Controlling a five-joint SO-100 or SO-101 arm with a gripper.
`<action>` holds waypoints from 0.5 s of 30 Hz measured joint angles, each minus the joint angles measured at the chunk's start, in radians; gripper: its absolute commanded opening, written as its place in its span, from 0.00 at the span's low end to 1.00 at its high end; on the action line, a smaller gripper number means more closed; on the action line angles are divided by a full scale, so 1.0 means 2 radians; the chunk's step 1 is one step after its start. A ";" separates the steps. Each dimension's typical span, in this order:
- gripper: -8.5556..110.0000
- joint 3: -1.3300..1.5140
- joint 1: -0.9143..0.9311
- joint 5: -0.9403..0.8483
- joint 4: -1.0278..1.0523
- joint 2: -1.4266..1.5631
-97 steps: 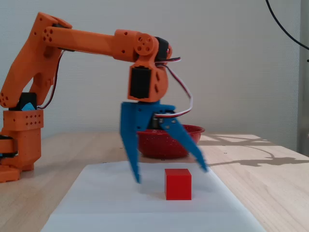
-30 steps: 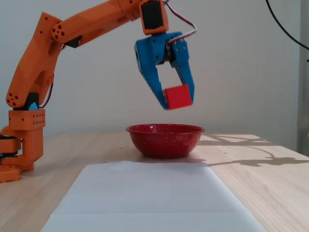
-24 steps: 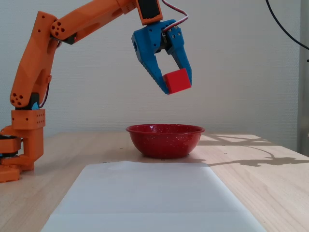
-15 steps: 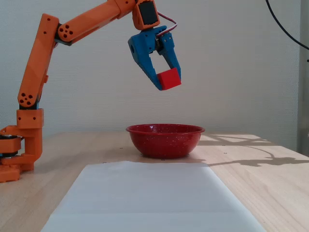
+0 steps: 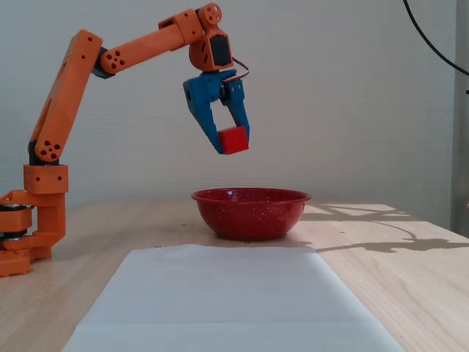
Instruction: Grasp the red cube and put it in the red bowl
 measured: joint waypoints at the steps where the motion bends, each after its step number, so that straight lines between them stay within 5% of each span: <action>1: 0.18 0.014 0.003 0.000 -0.007 -0.001; 7: 0.40 0.027 0.006 -0.011 -0.032 -0.001; 11: 0.40 0.027 0.006 -0.011 -0.031 -0.001; 15: 0.28 0.026 0.006 -0.011 -0.031 -0.001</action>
